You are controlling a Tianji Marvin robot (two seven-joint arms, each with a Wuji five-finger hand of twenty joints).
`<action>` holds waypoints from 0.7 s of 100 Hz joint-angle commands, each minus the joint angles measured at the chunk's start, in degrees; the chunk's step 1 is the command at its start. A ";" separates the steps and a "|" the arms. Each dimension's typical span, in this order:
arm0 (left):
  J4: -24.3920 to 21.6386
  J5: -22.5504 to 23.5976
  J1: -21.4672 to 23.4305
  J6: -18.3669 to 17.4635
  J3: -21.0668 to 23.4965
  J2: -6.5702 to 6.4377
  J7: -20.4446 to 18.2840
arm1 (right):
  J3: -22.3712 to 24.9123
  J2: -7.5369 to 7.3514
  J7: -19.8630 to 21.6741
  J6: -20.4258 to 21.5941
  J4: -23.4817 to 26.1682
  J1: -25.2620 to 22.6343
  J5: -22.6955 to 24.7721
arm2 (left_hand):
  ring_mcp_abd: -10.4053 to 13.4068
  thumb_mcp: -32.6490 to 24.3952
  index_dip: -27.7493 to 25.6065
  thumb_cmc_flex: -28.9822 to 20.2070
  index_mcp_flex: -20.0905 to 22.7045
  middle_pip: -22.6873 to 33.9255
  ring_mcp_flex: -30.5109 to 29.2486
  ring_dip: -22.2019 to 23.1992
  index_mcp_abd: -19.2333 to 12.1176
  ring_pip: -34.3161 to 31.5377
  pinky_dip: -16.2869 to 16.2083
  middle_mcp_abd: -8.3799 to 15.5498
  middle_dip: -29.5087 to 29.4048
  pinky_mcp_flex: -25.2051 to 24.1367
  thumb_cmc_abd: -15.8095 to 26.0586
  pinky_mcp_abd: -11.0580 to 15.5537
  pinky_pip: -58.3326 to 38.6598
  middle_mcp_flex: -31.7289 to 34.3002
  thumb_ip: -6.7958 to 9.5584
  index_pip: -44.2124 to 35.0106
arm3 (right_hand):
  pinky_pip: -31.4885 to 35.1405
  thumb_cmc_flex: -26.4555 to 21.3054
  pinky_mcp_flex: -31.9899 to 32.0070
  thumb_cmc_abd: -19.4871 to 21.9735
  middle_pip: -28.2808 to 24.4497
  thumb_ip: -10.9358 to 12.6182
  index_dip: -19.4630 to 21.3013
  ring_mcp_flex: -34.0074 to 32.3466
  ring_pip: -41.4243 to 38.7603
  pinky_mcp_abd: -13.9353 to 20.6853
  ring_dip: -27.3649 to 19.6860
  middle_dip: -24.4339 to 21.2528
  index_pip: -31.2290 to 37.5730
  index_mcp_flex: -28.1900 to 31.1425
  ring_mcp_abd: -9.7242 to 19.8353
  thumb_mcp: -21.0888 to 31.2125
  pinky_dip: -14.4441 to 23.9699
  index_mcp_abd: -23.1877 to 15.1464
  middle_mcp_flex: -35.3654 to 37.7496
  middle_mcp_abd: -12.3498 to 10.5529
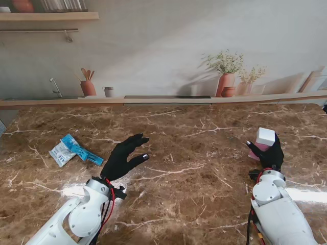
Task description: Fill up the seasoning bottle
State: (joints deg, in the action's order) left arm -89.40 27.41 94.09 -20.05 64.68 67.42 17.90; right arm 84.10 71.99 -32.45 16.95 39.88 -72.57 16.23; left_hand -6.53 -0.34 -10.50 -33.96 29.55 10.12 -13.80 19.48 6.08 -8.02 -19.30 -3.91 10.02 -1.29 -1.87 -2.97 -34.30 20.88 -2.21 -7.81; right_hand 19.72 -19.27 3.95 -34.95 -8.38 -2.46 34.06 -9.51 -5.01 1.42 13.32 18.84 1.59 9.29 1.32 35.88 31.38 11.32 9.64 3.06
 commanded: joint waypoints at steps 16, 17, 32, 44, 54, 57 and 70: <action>-0.48 0.56 0.61 -0.11 -0.01 -0.12 0.04 | -1.41 1.70 -2.30 0.00 -6.00 4.16 0.57 | 2.31 1.08 -0.38 -0.94 0.15 -0.19 -0.44 -0.29 -1.97 0.76 -0.29 0.96 0.34 -0.67 -0.45 2.01 1.58 0.16 1.25 -0.50 | 2.44 -5.69 -0.60 -1.78 -12.97 -1.31 14.80 -1.39 -4.70 1.02 3.50 6.75 12.19 1.56 1.65 -1.54 1.76 -7.70 2.69 -3.84; -0.50 0.59 0.62 -0.11 0.00 -0.13 0.05 | -1.46 1.72 -2.36 0.05 -6.23 4.29 0.58 | 2.33 1.09 -0.38 -0.92 0.15 -0.18 -0.43 -0.29 -2.02 0.76 -0.29 1.02 0.35 -0.67 -0.43 2.02 1.59 0.17 1.24 -0.51 | 2.55 -5.82 -0.62 -1.82 -13.24 -1.28 14.87 -1.45 -4.86 0.97 3.62 6.88 12.51 2.14 1.61 -1.56 1.78 -8.11 2.90 -3.93; -0.69 0.72 0.73 0.01 0.01 -0.17 0.00 | -1.32 2.39 -1.74 1.67 -8.40 5.64 -1.11 | 2.38 1.11 -0.43 -0.94 0.19 -0.18 -0.51 -0.25 -2.04 0.69 -0.35 0.99 0.35 -0.65 -0.40 2.01 1.51 0.17 1.23 -0.58 | 4.67 -10.54 -1.48 -3.72 -14.12 -1.09 20.52 -1.62 -7.36 0.77 5.27 7.94 23.84 12.37 2.35 -1.02 2.14 -17.42 4.81 -4.75; -0.93 0.87 0.82 0.09 -0.06 -0.20 -0.04 | -1.44 2.71 -2.21 3.22 -10.29 6.53 -1.21 | 2.46 1.12 -0.45 -0.95 0.24 -0.16 -0.59 -0.24 -2.14 0.66 -0.37 1.11 0.36 -0.63 -0.39 2.06 1.47 0.28 1.22 -0.62 | 8.63 -11.04 -5.82 -3.96 -10.84 -1.45 26.29 -8.20 -8.43 0.12 4.28 3.79 32.34 15.17 4.49 -1.74 3.40 -19.72 12.82 -6.43; -1.08 0.97 0.85 0.11 -0.10 -0.24 -0.14 | -1.33 2.83 -2.13 4.06 -10.87 6.71 -1.43 | 2.47 1.10 -0.49 -1.02 0.38 -0.14 -0.63 -0.24 -2.27 0.67 -0.40 1.09 0.37 -0.62 -0.41 2.08 1.40 0.36 1.22 -0.70 | 12.31 -12.13 -9.06 -4.82 -12.40 -0.93 26.24 -15.85 -10.47 -1.70 4.99 3.51 34.41 15.93 4.04 -0.90 4.88 -19.69 21.71 -6.99; -1.15 0.96 0.86 0.14 -0.12 -0.25 -0.21 | -1.24 2.88 -2.04 4.24 -10.97 6.73 -1.59 | 2.52 1.09 -0.49 -1.02 0.36 -0.18 -0.62 -0.25 -2.28 0.69 -0.41 1.08 0.36 -0.62 -0.35 2.09 1.38 0.29 1.22 -0.70 | 12.77 -12.89 -9.61 -5.23 -12.85 -0.77 25.91 -17.32 -10.89 -2.07 5.20 3.66 34.31 15.96 3.82 -0.47 5.02 -19.44 23.31 -7.08; -1.27 0.99 0.81 0.23 -0.36 -0.22 -0.11 | -1.04 2.91 -1.13 4.83 -10.97 6.54 -2.17 | 2.56 1.08 -0.54 -1.12 0.40 -0.25 -0.65 -0.27 -2.47 0.73 -0.39 1.16 0.32 -0.65 -0.23 2.04 1.38 0.29 1.20 -0.75 | 13.79 -14.89 -9.88 -7.25 -13.76 -0.39 16.62 -21.64 -11.14 -2.83 7.01 5.25 26.42 15.46 4.25 3.90 4.69 -16.13 28.07 -8.72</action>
State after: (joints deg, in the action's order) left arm -90.48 28.26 94.63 -19.99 64.63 67.20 17.77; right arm 82.99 74.25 -34.99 21.61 29.37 -65.53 14.74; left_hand -6.53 -0.34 -10.50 -33.97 29.64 10.12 -13.81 19.48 5.77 -8.02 -19.30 -3.91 10.02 -1.29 -1.87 -2.97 -34.30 20.88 -2.21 -7.86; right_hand 30.73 -30.18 -5.07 -42.34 -21.01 -3.13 55.52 -28.77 -15.51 -0.60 18.39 23.15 32.56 23.42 3.40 34.06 34.95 -2.72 35.73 -2.51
